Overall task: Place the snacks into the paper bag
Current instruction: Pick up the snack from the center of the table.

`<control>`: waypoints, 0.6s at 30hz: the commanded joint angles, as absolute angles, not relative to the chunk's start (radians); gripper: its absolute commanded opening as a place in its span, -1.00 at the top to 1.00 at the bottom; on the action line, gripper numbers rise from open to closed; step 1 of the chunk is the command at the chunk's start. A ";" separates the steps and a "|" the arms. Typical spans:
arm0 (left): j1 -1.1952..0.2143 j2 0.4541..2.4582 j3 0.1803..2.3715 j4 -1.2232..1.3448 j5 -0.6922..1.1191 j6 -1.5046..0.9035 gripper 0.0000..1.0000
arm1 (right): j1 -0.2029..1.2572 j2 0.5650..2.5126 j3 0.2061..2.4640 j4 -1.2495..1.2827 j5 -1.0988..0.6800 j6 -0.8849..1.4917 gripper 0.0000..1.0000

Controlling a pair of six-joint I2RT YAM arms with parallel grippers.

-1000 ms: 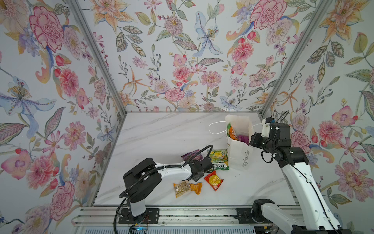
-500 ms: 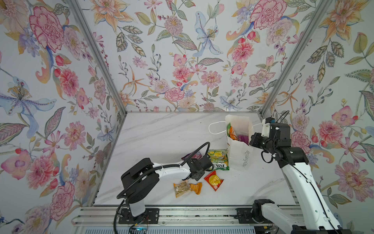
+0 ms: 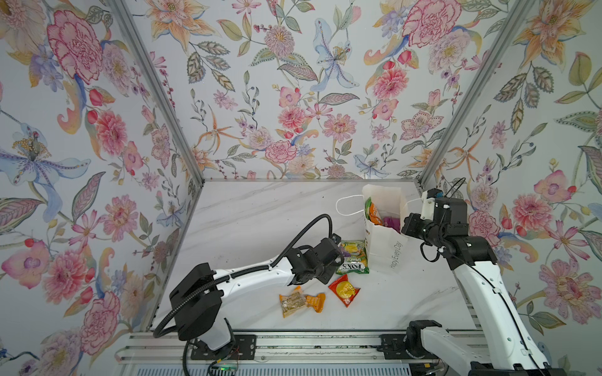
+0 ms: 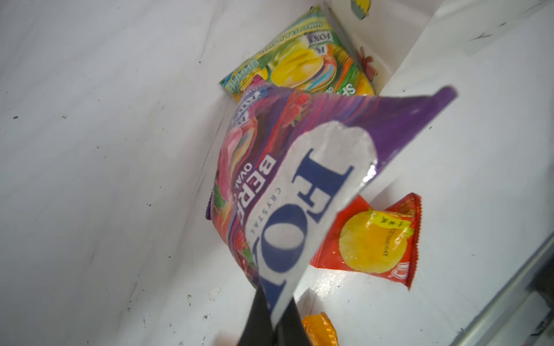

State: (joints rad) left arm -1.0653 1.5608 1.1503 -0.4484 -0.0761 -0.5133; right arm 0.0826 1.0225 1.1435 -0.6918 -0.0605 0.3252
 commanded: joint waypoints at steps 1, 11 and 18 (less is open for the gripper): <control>-1.069 1.501 1.232 -0.451 -0.023 -0.545 1.00 | 0.081 1.007 1.145 -0.690 -0.066 0.319 1.00; -1.103 1.507 1.520 -0.510 0.035 -0.540 1.00 | 0.080 1.003 1.150 -0.693 -0.067 0.317 1.00; -1.131 1.554 1.765 -0.555 0.054 -0.544 1.00 | 0.081 1.003 1.153 -0.694 -0.066 0.316 1.00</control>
